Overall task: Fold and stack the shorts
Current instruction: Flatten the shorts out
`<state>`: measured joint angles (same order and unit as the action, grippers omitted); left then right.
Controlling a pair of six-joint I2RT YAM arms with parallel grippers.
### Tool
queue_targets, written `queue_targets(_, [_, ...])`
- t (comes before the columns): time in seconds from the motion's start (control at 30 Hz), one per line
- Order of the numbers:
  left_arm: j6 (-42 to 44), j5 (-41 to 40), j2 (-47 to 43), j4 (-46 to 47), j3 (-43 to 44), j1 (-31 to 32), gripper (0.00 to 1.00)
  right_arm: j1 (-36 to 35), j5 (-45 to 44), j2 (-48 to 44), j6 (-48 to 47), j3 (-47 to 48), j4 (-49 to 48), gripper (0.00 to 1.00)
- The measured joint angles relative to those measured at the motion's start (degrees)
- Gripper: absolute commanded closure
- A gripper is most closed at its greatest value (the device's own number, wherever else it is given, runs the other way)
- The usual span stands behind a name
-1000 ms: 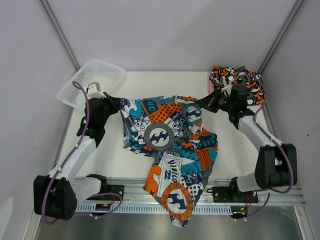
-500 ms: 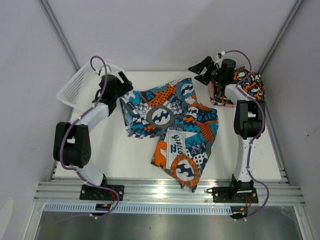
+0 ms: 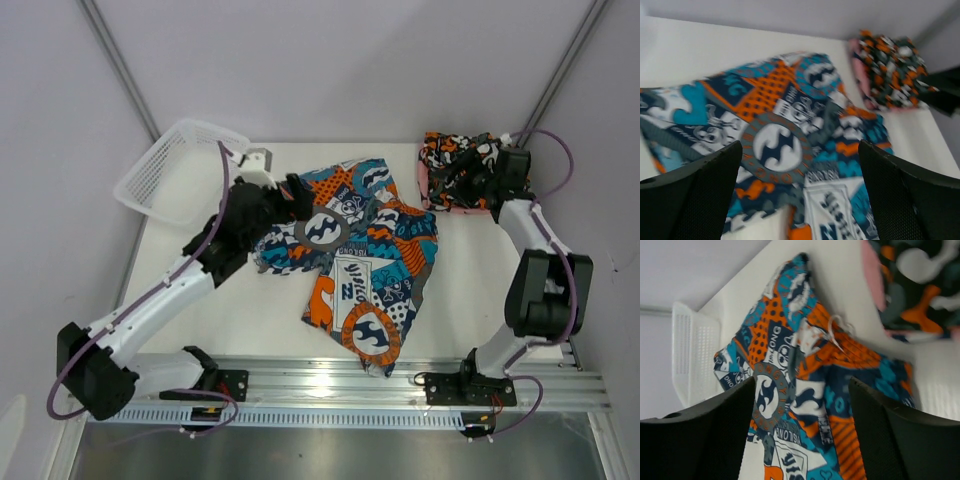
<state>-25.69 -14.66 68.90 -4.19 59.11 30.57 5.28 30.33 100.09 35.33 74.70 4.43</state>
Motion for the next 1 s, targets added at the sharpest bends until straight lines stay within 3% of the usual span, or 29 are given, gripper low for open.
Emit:
queue_targets(0.03, [0.6,0.0,-1.2,-0.1,-0.5,3.5,0.01,0.9,-1.9,-3.1,-0.7,-2.8,1.2,0.37])
queue_targets(0.13, [2.0,-0.8,-3.3,-1.7,-2.4,11.0,0.01,2.1,-6.6,-9.0,-3.1,-7.6,4.9,0.46])
queue_targets(0.47, [3.0,-5.9,-3.7,-10.0,-8.5,27.1,0.01,1.7,-12.8,-5.0,-6.5,-11.8,9.4,0.42])
queue_targets(0.73, [1.9,-6.4,-3.5,-10.3,-10.1,33.9,0.01,1.5,-13.4,2.2,-6.5,-11.9,8.3,0.46])
queue_targets(1.0, [0.6,-6.8,-3.5,-11.9,-10.4,36.4,0.01,0.2,-13.3,7.9,-5.4,-9.7,6.6,0.51])
